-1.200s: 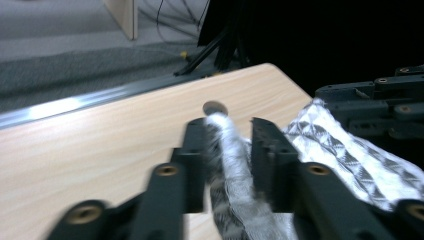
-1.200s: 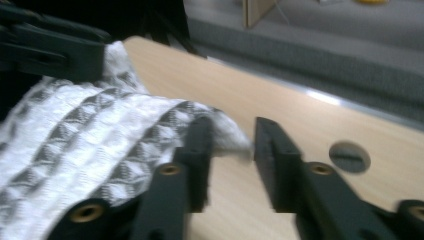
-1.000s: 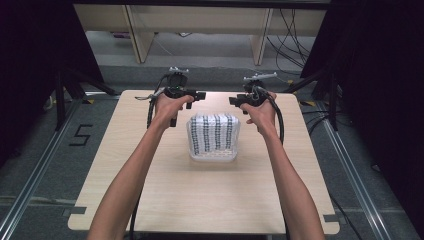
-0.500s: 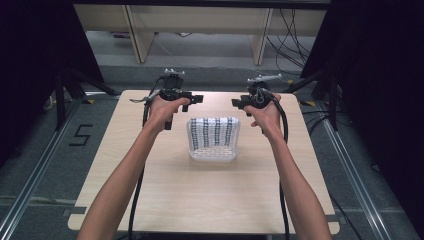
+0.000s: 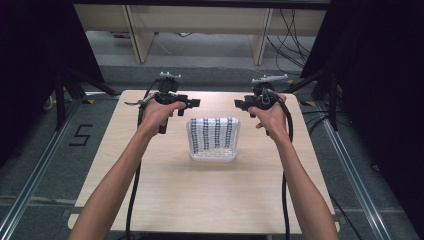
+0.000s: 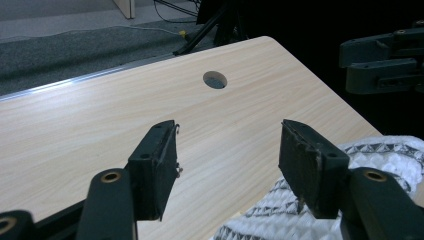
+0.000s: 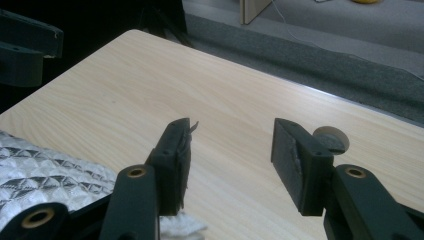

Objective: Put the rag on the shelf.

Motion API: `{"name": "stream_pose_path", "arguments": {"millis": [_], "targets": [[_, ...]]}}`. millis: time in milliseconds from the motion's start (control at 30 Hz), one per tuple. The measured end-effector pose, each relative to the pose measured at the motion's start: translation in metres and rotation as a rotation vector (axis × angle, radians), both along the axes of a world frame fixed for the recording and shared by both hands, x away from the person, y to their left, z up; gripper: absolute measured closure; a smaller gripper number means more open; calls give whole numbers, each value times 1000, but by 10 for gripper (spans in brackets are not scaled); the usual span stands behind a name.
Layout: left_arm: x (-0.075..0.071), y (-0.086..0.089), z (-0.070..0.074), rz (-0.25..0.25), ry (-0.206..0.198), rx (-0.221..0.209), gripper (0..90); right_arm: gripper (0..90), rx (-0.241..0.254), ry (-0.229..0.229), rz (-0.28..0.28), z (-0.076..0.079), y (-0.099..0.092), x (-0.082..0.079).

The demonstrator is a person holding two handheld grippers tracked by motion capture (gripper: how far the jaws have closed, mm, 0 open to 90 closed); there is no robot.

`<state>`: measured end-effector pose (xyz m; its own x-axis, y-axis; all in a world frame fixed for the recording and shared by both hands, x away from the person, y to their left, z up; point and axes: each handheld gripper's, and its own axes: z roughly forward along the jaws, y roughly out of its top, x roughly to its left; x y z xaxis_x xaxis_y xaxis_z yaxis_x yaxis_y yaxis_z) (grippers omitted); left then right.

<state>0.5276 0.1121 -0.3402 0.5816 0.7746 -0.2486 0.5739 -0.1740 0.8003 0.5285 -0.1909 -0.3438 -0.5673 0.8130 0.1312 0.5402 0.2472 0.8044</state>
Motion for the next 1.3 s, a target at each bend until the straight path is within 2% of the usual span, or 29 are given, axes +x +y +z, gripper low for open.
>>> {"name": "stream_pose_path", "arguments": {"millis": [100, 200, 233, 267, 300, 400, 500, 567, 667, 733, 767, 800, 933, 1167, 1200, 1233, 1300], "targets": [[-2, 3, -2, 4, 11, 0, 385, 508, -4, 2, 3, 0, -1, -1], [-3, 5, -2, 1, 17, -2, 363, 497, 13, 10, 0, -1, -1, -3], [-3, 5, -2, 7, 15, -2, 363, 492, -8, -9, 7, -1, -3, -2], [-4, 6, -2, 10, 22, -18, 358, 488, 4, 0, 12, -1, -2, -3], [-4, 7, -1, 11, 20, -18, 352, 481, 4, 15, -2, -1, -2, -5], [-6, 9, 0, 10, 17, -9, 342, 469, 17, 18, 2, -1, -2, -6], [-9, 10, 1, 14, 26, -15, 325, 457, 13, 5, 7, -2, -4, -6], [-13, 9, 1, 12, 23, -27, 325, 451, 13, 2, 10, -1, -5, -7], [-17, 10, 2, -1, 21, -12, 321, 445, 22, 16, 4, 0, -5, -10], [-20, 10, 2, 8, 18, -22, 312, 443, 12, -3, 15, 0, -7, -11], [-21, 12, 2, 2, 19, -14, 307, 441, 27, 1, 15, 0, -6, -12], [-23, 13, 2, 7, 19, -26, 303, 438, 30, 7, 14, 0, -6, -13], [-27, 18, 3, 1, 14, -11, 291, 426, 29, 11, 8, 2, -6, -17], [-37, 27, 3, 4, 4, -39, 281, 400, 17, -12, 31, 7, -6, -25], [-39, 28, 3, 4, 6, -40, 280, 399, 1, -20, 40, 8, -7, -25], [-41, 30, 3, -2, 3, -37, 280, 397, 14, -12, 33, 9, -7, -27], [-45, 33, 3, -3, 3, -33, 278, 395, 7, -23, 38, 10, -9, -28]]}}
